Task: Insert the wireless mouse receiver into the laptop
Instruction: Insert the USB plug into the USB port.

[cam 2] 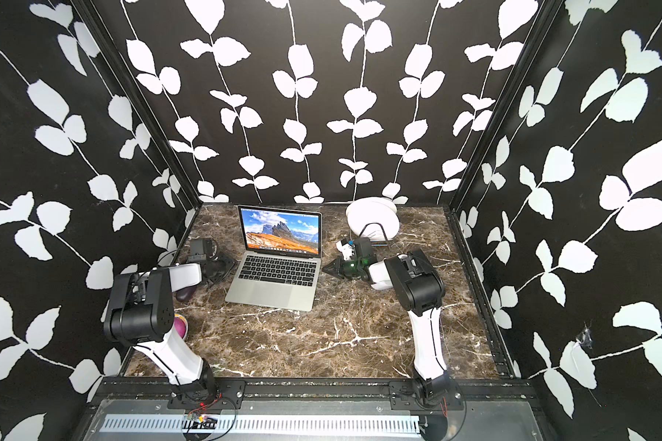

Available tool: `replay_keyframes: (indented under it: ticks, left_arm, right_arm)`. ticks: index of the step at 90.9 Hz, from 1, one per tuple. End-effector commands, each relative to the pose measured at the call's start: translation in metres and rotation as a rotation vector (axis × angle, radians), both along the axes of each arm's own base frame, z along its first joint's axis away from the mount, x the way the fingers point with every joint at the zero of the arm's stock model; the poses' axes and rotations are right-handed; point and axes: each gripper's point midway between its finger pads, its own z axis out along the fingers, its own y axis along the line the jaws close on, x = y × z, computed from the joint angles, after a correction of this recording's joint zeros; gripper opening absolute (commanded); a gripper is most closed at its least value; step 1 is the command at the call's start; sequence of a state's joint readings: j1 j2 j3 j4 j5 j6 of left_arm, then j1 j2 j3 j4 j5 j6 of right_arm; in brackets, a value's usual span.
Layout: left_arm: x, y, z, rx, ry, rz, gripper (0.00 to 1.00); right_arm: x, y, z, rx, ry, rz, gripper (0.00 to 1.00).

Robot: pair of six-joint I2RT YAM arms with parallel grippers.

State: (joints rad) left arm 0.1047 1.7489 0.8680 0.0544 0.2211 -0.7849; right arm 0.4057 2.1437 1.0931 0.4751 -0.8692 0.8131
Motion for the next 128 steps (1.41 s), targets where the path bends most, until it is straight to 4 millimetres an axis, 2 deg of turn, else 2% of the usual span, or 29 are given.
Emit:
replay_keyframes:
  ticks: [1,29,61,73,92,128]
  left_arm:
    - [-0.045,-0.005,-0.050,-0.023,0.213,-0.014,0.43]
    - [-0.045,-0.007,-0.055,-0.027,0.220,-0.025,0.43]
    - [-0.043,-0.008,-0.055,-0.029,0.220,-0.033,0.43]
    - [-0.042,-0.008,-0.055,-0.026,0.220,-0.039,0.43]
    - [-0.041,-0.008,-0.055,-0.021,0.223,-0.045,0.43]
    - [-0.032,-0.009,-0.053,-0.024,0.217,-0.059,0.43]
  right_arm:
    - [0.002,0.009,0.004,0.051,-0.015,0.018,0.00]
    - [0.004,0.009,0.003,0.049,0.010,0.010,0.00]
    - [0.012,0.009,0.013,0.156,0.005,-0.009,0.00]
    - [0.012,0.006,0.009,0.151,0.009,-0.015,0.00]
    - [0.012,-0.009,-0.011,0.030,0.067,-0.050,0.00]
    - [0.018,-0.010,-0.016,0.059,0.102,-0.063,0.00]
